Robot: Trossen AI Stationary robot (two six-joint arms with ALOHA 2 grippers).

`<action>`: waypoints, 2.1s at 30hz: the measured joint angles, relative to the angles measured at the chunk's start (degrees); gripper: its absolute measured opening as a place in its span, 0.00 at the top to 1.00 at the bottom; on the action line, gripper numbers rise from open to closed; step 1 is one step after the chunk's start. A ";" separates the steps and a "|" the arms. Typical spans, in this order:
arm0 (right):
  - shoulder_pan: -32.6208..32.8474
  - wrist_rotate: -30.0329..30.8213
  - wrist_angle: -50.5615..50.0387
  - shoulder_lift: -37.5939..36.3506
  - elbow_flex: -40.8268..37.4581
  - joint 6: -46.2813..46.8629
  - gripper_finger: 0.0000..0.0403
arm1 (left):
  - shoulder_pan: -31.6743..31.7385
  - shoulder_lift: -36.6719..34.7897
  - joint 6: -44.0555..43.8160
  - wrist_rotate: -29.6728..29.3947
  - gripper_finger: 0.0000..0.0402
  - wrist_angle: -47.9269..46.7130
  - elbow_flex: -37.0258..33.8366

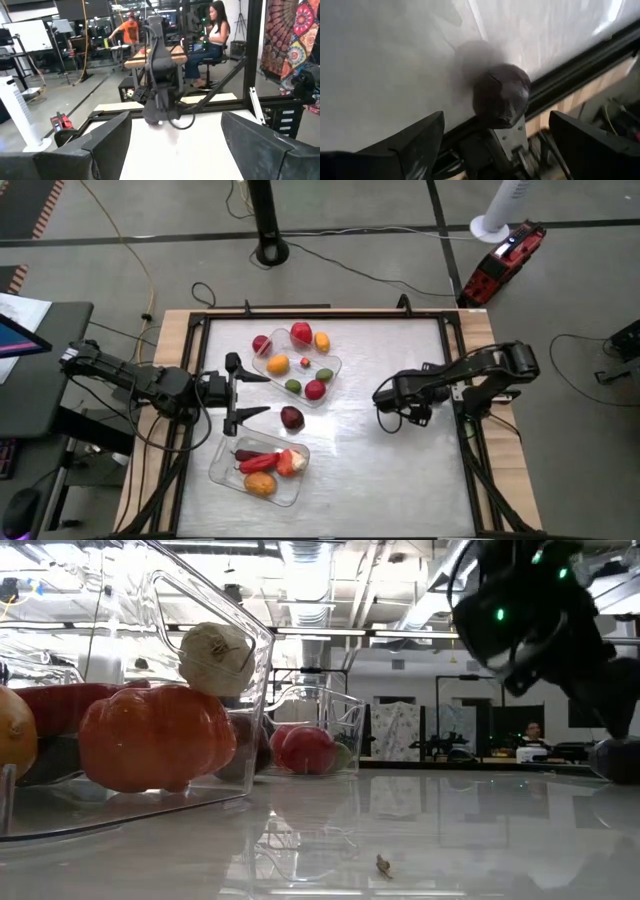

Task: Sort produce into baskets
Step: Put the onion into the bottom transparent bin

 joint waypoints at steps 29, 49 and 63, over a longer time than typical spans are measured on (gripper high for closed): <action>0.14 1.18 9.92 3.23 -4.85 -2.55 0.36 | 0.00 0.00 -0.05 -0.87 0.27 0.22 0.00; 16.85 -4.73 68.59 5.12 20.65 -17.84 0.38 | 2.47 -1.07 -4.05 -16.30 0.27 -9.92 -0.15; 13.93 -14.43 69.19 25.32 39.76 -30.26 0.34 | 26.34 -1.22 -14.26 0.59 0.27 -32.62 -0.52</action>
